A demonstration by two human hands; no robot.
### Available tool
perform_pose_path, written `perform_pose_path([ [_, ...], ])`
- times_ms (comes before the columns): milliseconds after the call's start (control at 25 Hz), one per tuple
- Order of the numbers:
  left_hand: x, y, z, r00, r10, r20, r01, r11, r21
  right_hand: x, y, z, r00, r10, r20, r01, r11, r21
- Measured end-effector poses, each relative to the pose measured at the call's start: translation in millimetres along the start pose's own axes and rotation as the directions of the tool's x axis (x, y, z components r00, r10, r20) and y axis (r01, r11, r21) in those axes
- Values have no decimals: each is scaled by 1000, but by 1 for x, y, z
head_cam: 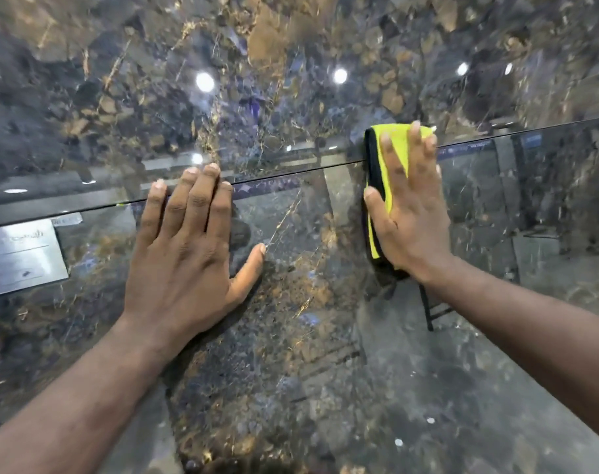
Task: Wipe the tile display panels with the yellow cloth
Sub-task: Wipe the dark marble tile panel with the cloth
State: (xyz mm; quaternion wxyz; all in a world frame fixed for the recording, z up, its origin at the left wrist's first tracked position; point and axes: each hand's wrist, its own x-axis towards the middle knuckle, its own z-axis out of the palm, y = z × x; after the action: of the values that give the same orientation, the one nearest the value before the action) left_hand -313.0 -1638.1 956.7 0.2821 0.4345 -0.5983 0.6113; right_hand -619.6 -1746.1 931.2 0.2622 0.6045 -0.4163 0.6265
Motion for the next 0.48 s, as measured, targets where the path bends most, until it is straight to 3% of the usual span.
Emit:
perform_pose_path([
  [40,6,9,0,1000,-9,-17,9,1000,6,-5,2,2,989,-147,8,148,988,-42],
  [120,21,28,0,999,17,-50,-17,1000,6,-14,25,-5,858,-506,86,513,852,-107],
  [160,30,40,1,998,34,-60,-35,999,-9,-11,42,-12,828,-552,96,560,820,-118],
  [200,40,51,2,997,43,-69,-45,999,-24,-5,54,-15,863,-499,72,504,857,-104],
  [280,58,72,6,996,38,-76,-42,998,-49,5,56,-12,988,-155,10,155,988,12],
  [320,64,84,10,997,21,-79,-27,997,-71,3,52,-9,999,-48,3,48,999,22],
  [360,69,95,15,997,-2,-82,-6,995,-98,-2,52,-6,995,-97,0,97,995,-1],
  [400,70,104,20,996,-25,-80,16,993,-119,-9,59,-7,967,-254,22,255,966,-32],
  [480,66,116,29,998,-42,-54,36,994,-107,-6,89,-20,834,-541,106,549,833,-70],
])
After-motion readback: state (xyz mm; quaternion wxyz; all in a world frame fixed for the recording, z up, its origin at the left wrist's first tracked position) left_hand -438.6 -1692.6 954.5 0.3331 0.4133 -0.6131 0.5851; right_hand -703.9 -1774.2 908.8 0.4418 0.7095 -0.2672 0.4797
